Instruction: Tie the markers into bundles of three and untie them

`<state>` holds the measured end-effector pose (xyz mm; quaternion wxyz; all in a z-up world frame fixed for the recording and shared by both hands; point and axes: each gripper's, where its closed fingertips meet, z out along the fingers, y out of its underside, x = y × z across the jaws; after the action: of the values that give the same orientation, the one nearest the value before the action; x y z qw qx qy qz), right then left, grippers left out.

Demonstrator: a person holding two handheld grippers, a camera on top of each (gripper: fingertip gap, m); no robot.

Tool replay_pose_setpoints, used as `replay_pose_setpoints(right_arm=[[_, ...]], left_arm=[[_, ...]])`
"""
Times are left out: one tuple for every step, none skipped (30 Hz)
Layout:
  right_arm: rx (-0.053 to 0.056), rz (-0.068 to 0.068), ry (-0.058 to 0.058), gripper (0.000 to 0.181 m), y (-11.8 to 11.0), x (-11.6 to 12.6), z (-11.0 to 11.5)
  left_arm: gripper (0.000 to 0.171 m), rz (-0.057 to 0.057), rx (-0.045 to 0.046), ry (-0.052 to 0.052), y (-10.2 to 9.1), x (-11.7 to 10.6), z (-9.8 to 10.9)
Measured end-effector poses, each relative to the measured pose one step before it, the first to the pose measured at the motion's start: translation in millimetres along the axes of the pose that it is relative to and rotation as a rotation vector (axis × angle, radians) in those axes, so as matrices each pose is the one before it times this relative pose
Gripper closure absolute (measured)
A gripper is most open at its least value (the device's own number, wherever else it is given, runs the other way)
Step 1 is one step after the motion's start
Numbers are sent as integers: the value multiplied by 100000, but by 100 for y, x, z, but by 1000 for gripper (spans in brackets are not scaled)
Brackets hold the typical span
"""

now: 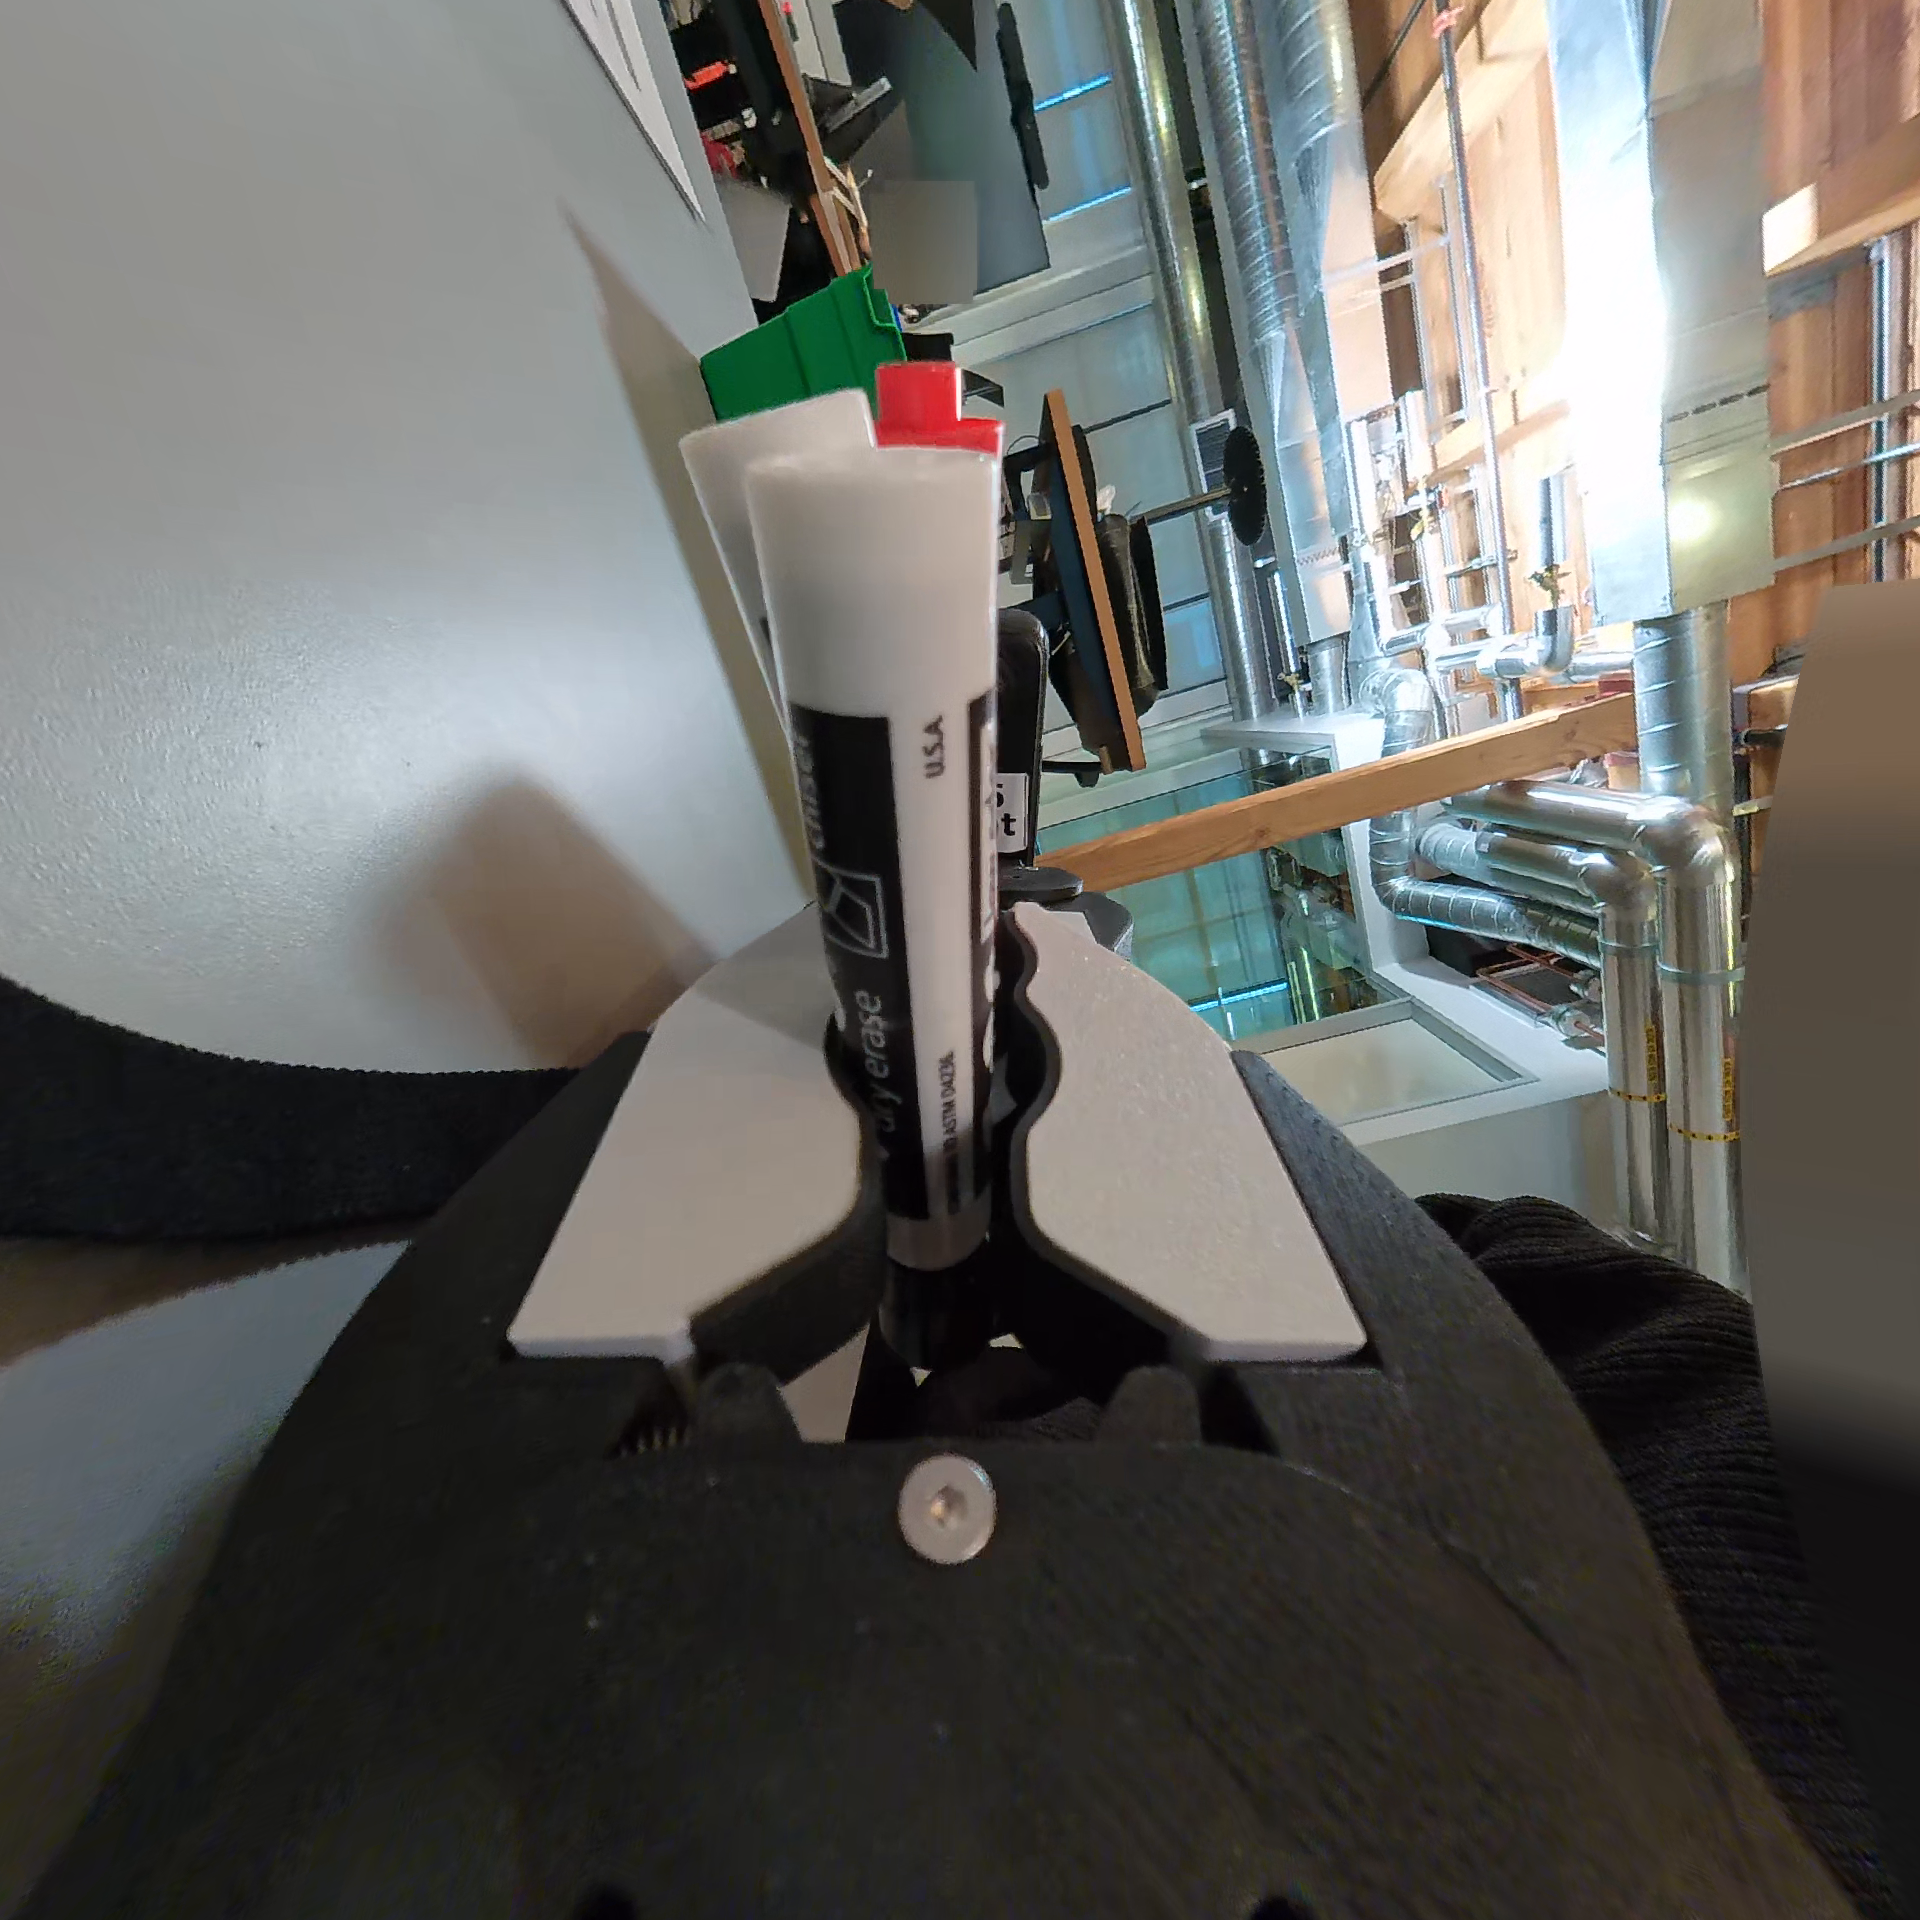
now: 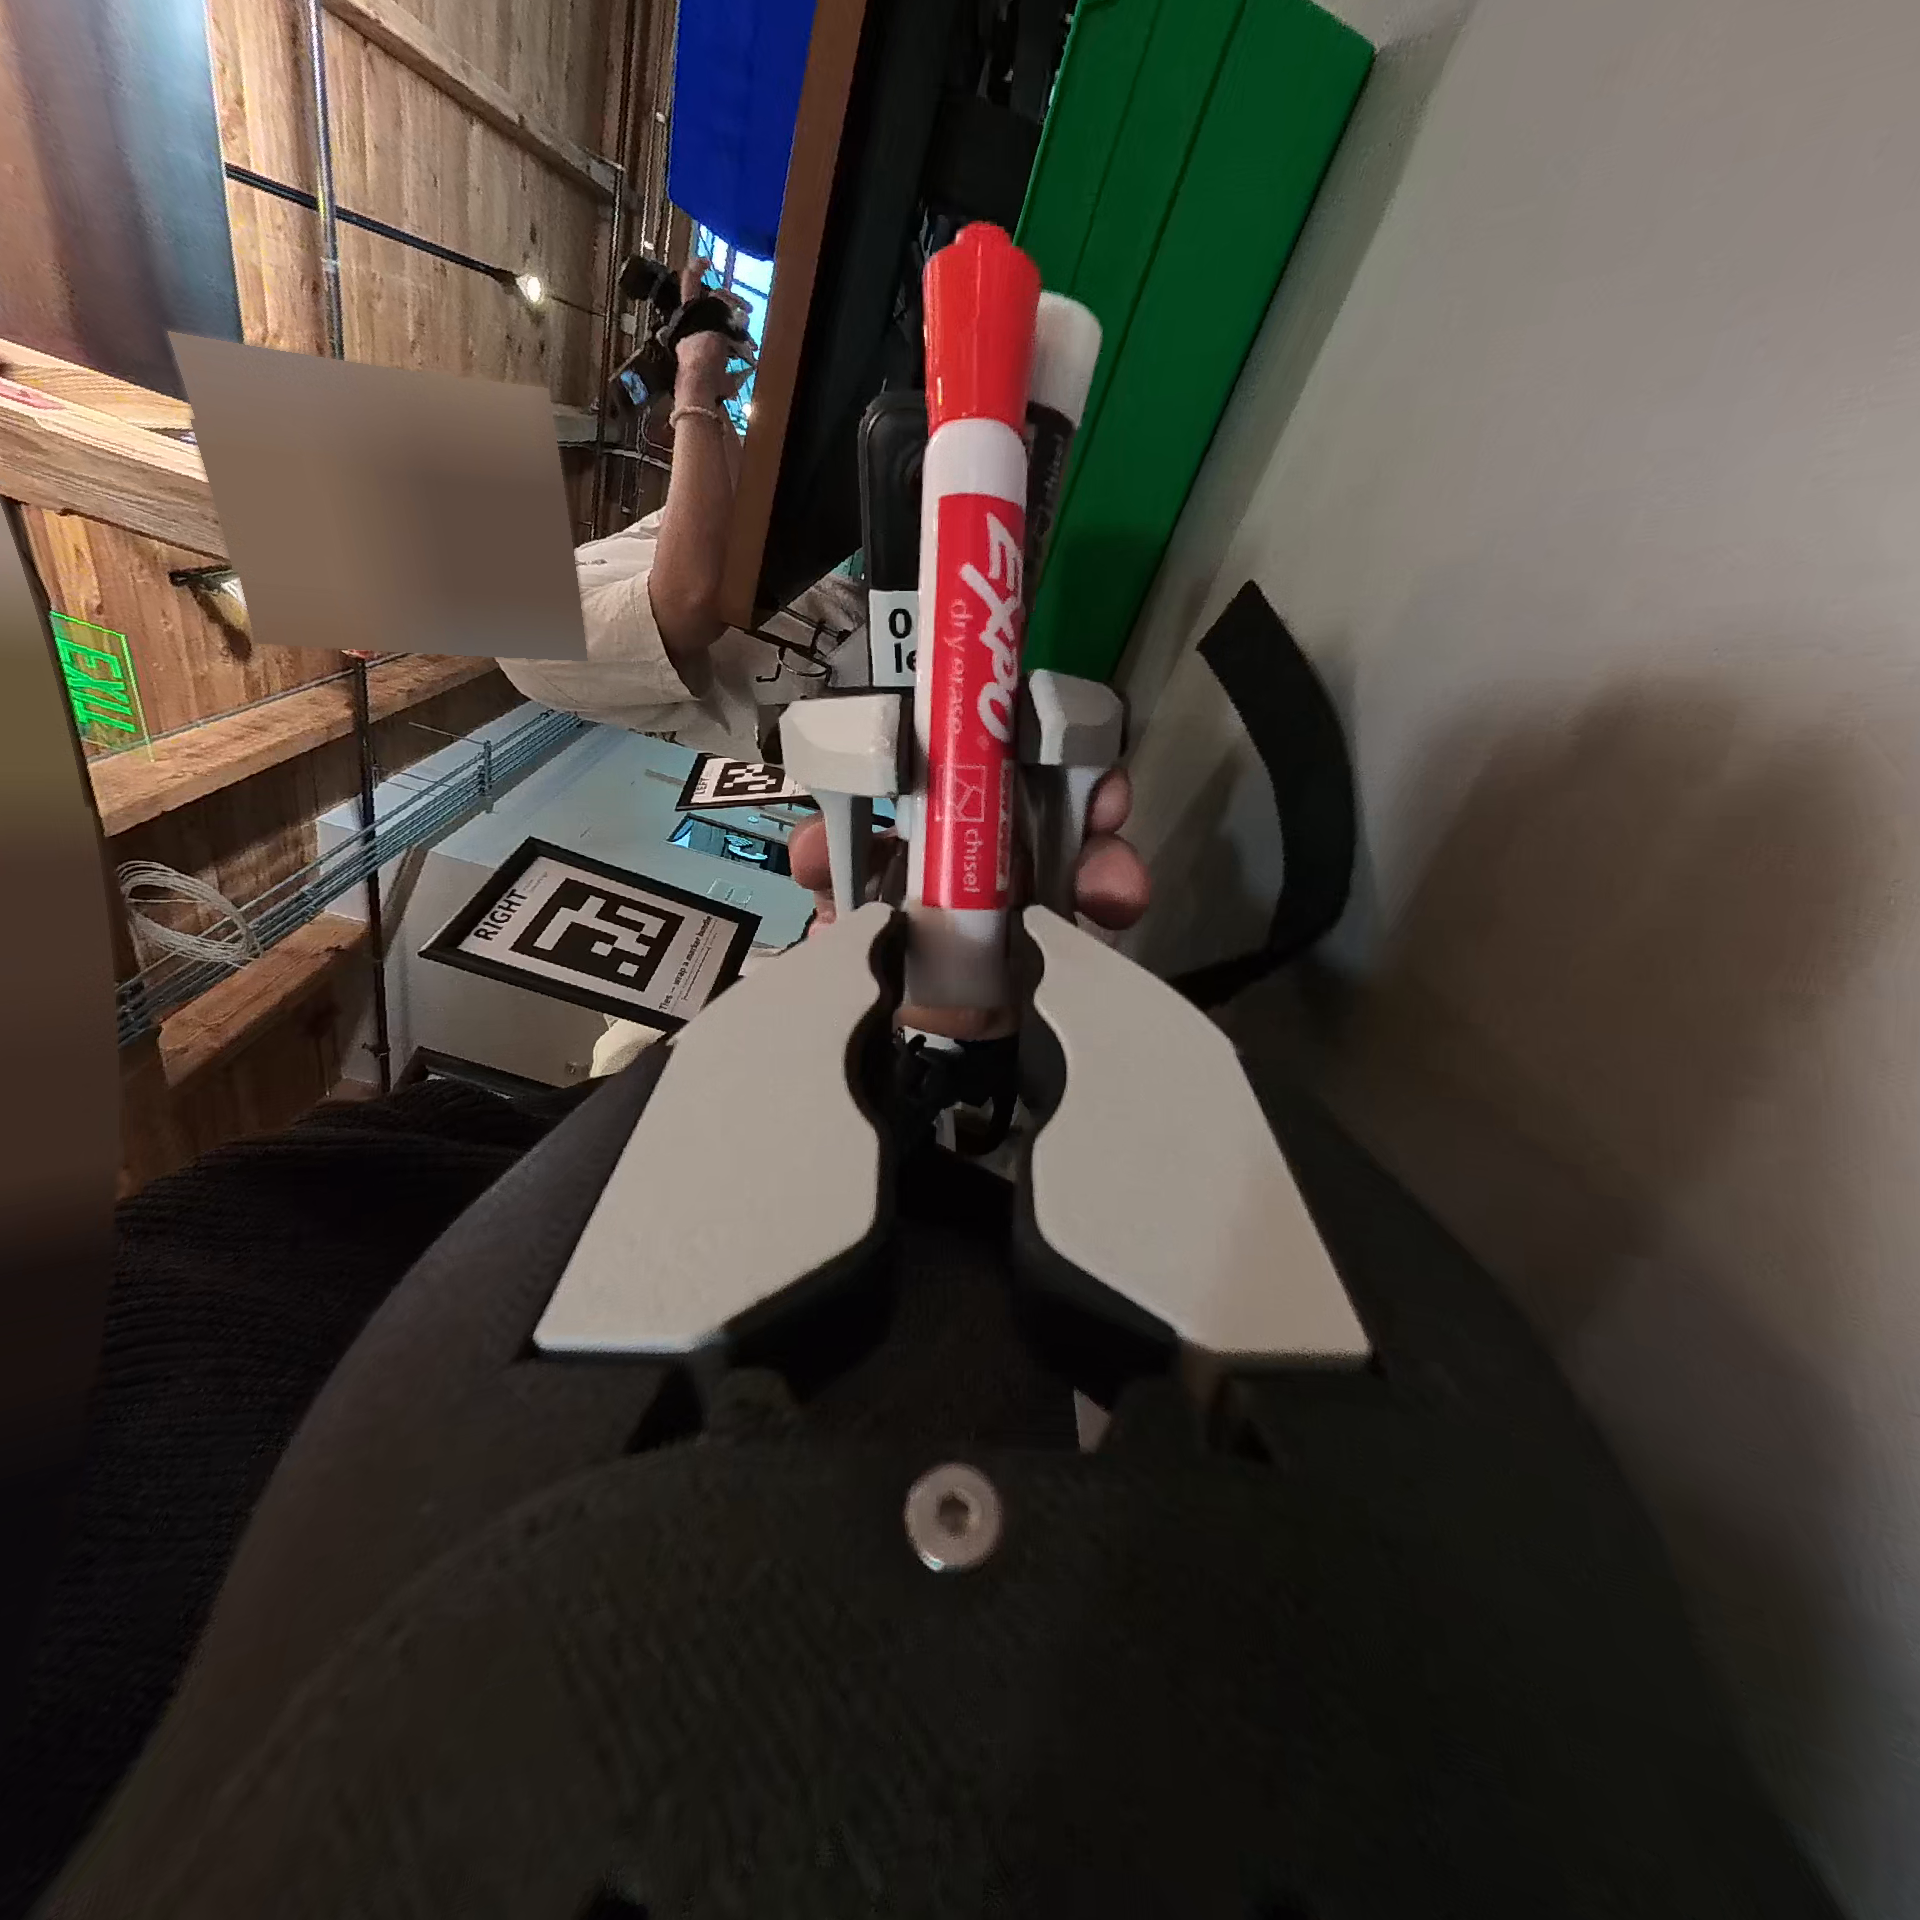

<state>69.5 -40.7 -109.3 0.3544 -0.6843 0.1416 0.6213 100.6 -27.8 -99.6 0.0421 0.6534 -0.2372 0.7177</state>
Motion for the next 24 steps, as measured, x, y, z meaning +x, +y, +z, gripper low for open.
replay_pose_setpoints(right_arm=[[-304, 176, -232, 162, 61, -38, 15], [-548, 282, -352, 162, 84, -58, 32], [-701, 118, -266, 162, 103, -55, 29], [-635, -47, -81, 162, 92, -29, 20], [-688, 43, -118, 162, 98, -41, 16], [-709, 250, -343, 162, 87, -39, -3], [-491, 459, -542, 162, 70, -73, -8], [-283, 710, -682, 162, 30, -64, -26], [-227, 970, -798, 162, 19, -66, -39], [-326, 1129, -957, 163, 39, -70, -49], [-290, 1125, -1062, 163, 27, -82, -55], [-328, 1107, -1021, 163, 25, -95, -58], [-504, 987, -774, 163, 46, -74, -49], [-520, 534, -362, 163, 46, -48, -30], [-681, 89, 49, 163, 80, -16, -19], [-866, -37, 212, 163, 111, 4, -2], [-980, 236, 60, 163, 132, -14, 24], [-835, 456, -365, 163, 119, -56, 32], [-841, 776, -753, 163, 127, -70, 19], [-778, 1053, -970, 163, 117, -67, 3], [-548, 999, -937, 163, 85, -49, -5], [-678, 782, -752, 163, 94, -27, 0], [-944, 658, -507, 163, 124, -14, 6], [-984, 448, -200, 163, 118, -7, 7]], left_arm=[[151, -244, -265, 438, 49, 46, 15], [151, -317, -326, 588, 74, 65, 28], [151, -171, -379, 297, 77, 46, 38], [151, 219, -332, 61, 75, 20, 38], [151, 521, -374, 156, 90, 55, 36], [151, 431, -519, 171, 97, 59, 53], [151, 243, -730, 271, 120, 52, 42], [150, 131, -984, 333, 160, 59, 59], [149, 177, -1047, 325, 167, 54, 55], [148, 222, -869, 220, 144, 48, 59], [148, 385, -942, 164, 151, 49, 69], [148, 545, -864, -67, 141, 30, 58], [149, 753, -693, -203, 119, 10, 40], [148, 776, -423, -290, 77, 17, 37], [148, 596, -441, -266, 60, 7, 21], [148, 442, -436, -224, 80, -12, 25], [147, 280, -476, 6, 71, 15, 12], [147, 36, -492, 263, 83, 37, 33], [145, -38, -431, 276, 71, 43, 24], [145, 48, -425, 182, 78, 27, 29], [145, 127, -648, 91, 107, 30, 41], [145, 229, -740, -47, 125, -4, 48], [144, 290, -705, -114, 121, -6, 42], [144, 324, -689, -75, 115, 7, 44]])
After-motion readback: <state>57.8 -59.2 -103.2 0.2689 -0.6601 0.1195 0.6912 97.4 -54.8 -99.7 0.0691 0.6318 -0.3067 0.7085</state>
